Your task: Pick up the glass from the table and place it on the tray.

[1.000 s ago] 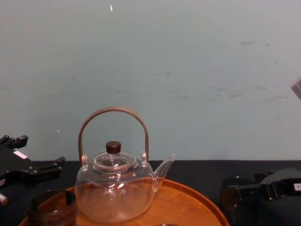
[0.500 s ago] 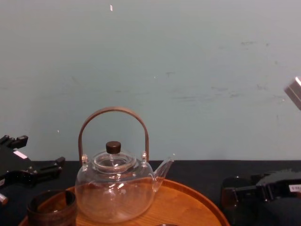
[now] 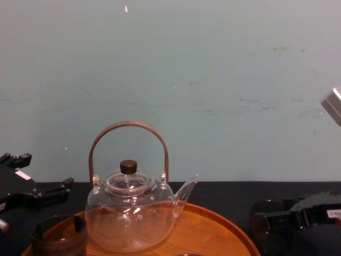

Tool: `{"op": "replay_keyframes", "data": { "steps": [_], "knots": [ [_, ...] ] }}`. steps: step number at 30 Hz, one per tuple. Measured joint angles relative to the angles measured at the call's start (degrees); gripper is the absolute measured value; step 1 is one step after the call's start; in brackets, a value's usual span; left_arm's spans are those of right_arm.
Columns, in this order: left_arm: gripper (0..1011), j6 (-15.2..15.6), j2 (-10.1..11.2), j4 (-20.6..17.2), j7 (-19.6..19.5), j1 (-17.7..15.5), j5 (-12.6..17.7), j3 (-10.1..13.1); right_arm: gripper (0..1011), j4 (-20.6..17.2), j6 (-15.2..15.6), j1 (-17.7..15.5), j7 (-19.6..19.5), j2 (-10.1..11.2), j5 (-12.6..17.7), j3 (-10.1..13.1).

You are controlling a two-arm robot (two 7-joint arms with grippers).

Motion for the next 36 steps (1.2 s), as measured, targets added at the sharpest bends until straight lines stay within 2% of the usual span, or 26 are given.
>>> {"op": "replay_keyframes", "data": {
  "steps": [3,6,26,36],
  "knots": [
    [1001,0.0,0.0,0.0,0.0,0.0,0.0,0.0,912,0.0,0.0,0.0,0.0,0.0,0.0,0.0],
    [1001,0.0,0.0,0.0,0.0,0.0,0.0,0.0,883,0.0,0.0,0.0,0.0,0.0,0.1,0.0],
    [1001,0.0,0.0,0.0,0.0,0.0,0.0,0.0,883,-0.3,-0.1,-0.3,0.2,0.1,0.5,0.3],
    [1001,0.0,0.0,0.0,0.0,0.0,0.0,0.0,883,-5.4,-0.3,-1.9,1.4,2.3,2.9,2.3]
  ]
}}
